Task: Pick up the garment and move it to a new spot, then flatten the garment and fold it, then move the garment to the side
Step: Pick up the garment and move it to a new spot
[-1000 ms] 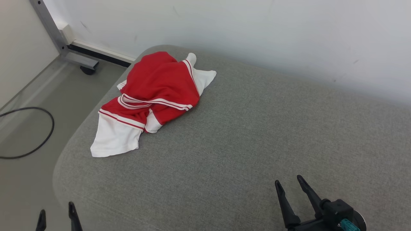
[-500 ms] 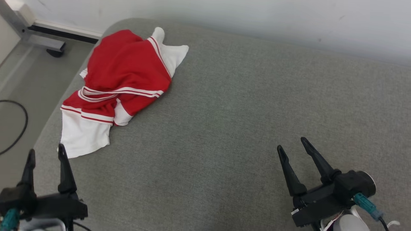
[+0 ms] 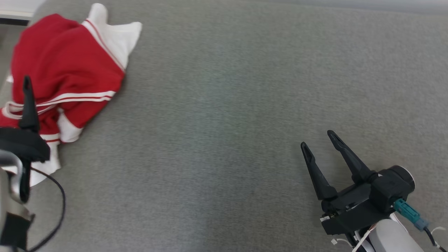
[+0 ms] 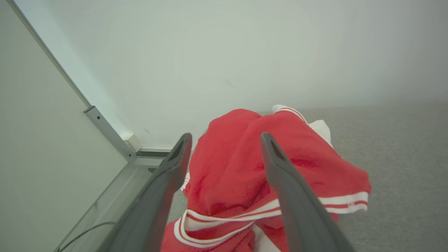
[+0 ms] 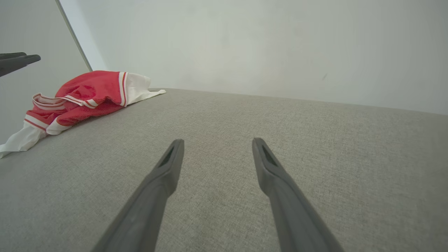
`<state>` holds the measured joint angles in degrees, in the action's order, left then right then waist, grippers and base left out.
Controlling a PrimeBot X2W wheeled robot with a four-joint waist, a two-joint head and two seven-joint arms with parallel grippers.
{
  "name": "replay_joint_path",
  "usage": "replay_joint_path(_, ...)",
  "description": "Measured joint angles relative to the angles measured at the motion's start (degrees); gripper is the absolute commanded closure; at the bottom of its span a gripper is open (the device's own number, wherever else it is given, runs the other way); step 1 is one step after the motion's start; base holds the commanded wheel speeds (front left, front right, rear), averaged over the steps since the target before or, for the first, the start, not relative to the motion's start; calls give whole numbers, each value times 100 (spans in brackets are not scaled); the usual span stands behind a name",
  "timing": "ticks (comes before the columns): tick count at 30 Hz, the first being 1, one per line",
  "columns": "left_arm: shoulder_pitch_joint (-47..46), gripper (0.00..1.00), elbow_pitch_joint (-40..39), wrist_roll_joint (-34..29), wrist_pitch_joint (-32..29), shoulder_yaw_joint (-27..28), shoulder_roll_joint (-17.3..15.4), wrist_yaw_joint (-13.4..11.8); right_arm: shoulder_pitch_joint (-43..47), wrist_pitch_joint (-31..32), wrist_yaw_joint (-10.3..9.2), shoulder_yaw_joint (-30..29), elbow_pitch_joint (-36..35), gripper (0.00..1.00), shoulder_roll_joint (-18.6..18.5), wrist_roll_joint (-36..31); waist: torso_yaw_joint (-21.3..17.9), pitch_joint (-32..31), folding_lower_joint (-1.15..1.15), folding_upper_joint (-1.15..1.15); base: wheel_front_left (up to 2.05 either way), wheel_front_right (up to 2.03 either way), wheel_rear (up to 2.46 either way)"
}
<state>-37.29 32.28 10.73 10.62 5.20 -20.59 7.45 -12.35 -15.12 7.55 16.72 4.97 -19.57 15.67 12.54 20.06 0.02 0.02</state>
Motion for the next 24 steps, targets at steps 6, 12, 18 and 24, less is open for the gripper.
replay_joint_path(6,-740,0,285,683,-503,-662,-666,4,-49,-1,0,76,13,0,-85,158,-409,292,-1,-1,0,0,0)
replay_joint_path(12,-1066,0,631,1199,-1243,-1122,-1166,7,-40,0,0,164,137,0,-157,346,-737,538,-1,-1,0,0,0)
replay_joint_path(18,-1351,0,944,1359,-1579,-1147,-1323,-9,-59,-4,0,180,102,0,-203,400,-910,770,-2,-1,0,0,0)
replay_joint_path(24,-1439,0,1300,1402,-1848,-1144,-1283,-255,-59,-11,0,170,33,0,-213,402,-981,908,-2,-2,0,0,0)
